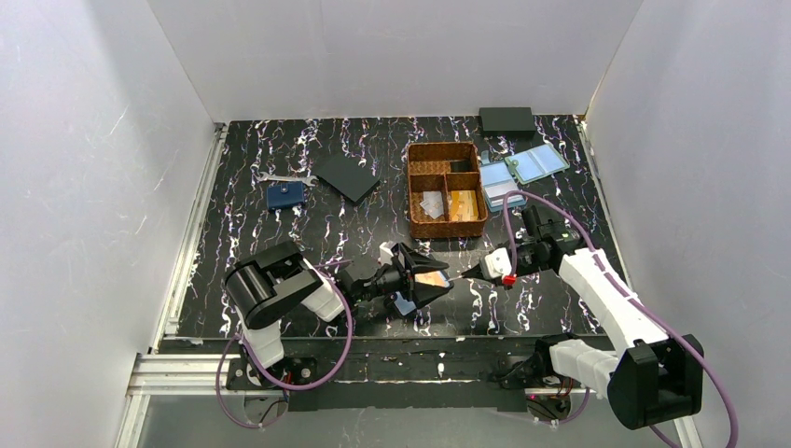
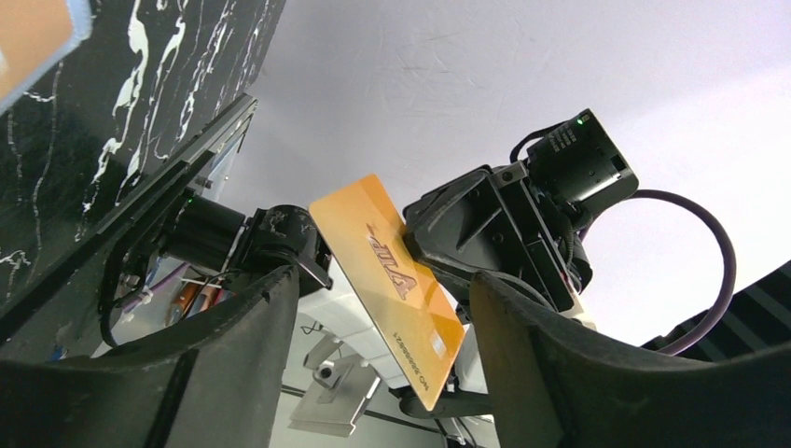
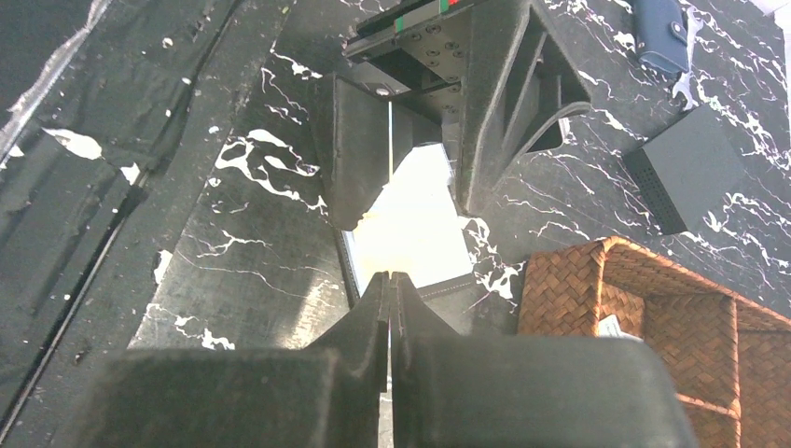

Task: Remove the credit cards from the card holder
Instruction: Remove the credit card from the card holder.

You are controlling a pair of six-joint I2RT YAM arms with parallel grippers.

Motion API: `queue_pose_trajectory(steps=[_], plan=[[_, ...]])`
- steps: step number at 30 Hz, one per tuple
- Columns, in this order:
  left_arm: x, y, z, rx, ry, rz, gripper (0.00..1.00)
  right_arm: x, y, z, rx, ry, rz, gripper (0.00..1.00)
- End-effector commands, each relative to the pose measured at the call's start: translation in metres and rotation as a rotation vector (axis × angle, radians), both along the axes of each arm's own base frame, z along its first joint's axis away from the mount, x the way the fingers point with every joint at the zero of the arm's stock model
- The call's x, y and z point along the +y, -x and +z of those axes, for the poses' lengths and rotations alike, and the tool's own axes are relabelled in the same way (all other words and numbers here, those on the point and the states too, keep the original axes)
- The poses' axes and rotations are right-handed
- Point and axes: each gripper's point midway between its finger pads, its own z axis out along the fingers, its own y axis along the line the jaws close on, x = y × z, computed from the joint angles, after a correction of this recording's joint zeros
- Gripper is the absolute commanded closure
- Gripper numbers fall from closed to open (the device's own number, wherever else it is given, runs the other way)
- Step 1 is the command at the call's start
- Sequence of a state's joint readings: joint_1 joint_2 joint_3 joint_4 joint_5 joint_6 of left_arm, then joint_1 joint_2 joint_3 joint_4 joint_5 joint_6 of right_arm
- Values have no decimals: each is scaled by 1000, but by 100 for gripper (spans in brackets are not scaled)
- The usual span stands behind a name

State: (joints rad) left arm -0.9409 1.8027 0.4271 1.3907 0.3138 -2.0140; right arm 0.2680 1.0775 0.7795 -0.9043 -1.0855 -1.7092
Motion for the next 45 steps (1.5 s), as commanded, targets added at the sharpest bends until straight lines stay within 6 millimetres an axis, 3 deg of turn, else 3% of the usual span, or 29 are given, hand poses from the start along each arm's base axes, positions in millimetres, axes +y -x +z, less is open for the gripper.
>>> queue_pose_trajectory(steps=[1, 5, 10, 11, 13, 14, 16, 17, 20, 25, 29, 33, 37, 40, 45], plan=[[-7, -2, 32, -52, 77, 3, 38, 1, -3, -3, -45, -1, 4, 99], [-7, -2, 33, -52, 79, 2, 54, 1, -1, -5, -40, -4, 4, 99], [-8, -2, 33, -65, 79, -1, 96, 1, 7, -5, -30, -14, 23, 99], [-8, -1, 34, -73, 79, -3, 100, 1, 9, -4, -27, -17, 27, 96], [-8, -1, 37, -103, 82, -6, 100, 0, 14, -5, -20, -17, 35, 82], [-8, 0, 39, -126, 83, -6, 100, 0, 15, -5, -19, -15, 38, 69], [-7, 1, 43, -187, 77, -6, 100, -3, 19, -4, 2, 3, 31, 33], [-6, 1, 45, -223, 71, -6, 100, -4, 20, -1, 17, 8, 20, 21], [-2, 6, 42, -344, 18, -15, 100, -7, 22, 15, 137, 24, -58, 3], [16, 13, 31, -623, -181, -36, 100, -14, 12, 47, 319, 25, -245, 2], [44, 4, 17, -1031, -513, -61, 100, -10, -6, 57, 488, -7, -363, 2], [59, -6, 40, -1267, -582, 13, 100, 2, -10, 59, 717, -41, -350, 2], [57, -13, 68, -1363, -559, 74, 100, 15, -5, 63, 942, -130, -235, 2], [54, -17, 77, -1376, -539, 108, 100, 20, -2, 61, 1123, -155, -176, 2], [47, -20, 86, -1362, -484, 159, 100, 31, 9, 55, 1125, -98, -122, 2]])
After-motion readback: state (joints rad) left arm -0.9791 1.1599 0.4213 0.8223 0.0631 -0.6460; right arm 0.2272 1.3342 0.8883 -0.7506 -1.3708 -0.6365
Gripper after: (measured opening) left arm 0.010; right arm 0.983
